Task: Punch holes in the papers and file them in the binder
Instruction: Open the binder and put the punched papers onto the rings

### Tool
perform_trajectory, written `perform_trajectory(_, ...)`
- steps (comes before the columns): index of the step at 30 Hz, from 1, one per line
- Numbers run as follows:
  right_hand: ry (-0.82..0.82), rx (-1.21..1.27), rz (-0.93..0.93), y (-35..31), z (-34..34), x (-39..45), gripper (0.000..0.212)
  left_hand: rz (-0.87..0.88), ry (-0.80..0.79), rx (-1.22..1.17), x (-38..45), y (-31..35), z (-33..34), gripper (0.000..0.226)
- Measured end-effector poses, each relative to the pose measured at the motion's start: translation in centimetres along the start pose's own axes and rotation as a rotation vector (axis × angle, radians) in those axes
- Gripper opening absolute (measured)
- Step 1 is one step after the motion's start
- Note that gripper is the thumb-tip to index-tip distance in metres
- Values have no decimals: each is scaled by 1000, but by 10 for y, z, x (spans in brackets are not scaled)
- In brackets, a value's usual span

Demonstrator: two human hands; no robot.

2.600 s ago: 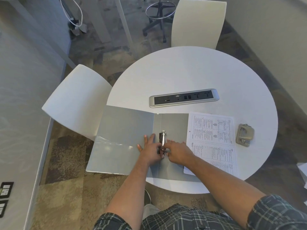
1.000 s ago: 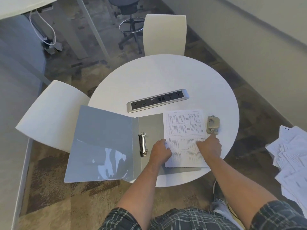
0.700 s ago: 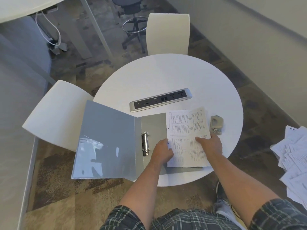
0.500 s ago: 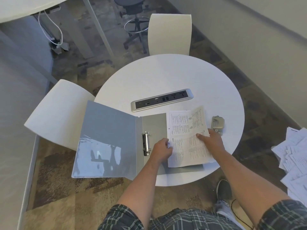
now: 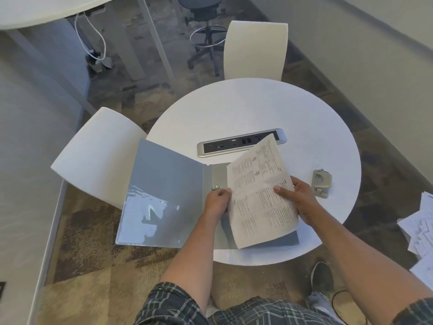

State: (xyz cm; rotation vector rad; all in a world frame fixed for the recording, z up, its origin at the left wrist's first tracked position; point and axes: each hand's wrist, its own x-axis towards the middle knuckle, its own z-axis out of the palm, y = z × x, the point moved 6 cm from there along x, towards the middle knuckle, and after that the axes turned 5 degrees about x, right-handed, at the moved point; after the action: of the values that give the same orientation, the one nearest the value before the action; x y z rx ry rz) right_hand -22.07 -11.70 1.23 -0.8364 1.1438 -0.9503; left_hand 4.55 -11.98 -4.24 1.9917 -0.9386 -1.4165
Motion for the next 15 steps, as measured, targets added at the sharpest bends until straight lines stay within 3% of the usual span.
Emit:
perform_trajectory(4, -7, -54, 59, 13, 12, 5, 37, -34, 141, -88, 9, -4, -22, 10)
perform_trajectory(7, 34, -147, 111, 26, 18, 8, 26, -51, 218, -84, 15, -7, -37, 15)
perform_trajectory(15, 186, -298, 157, 47, 24, 19, 19, -85, 240, 20, 26, -1, -45, 11)
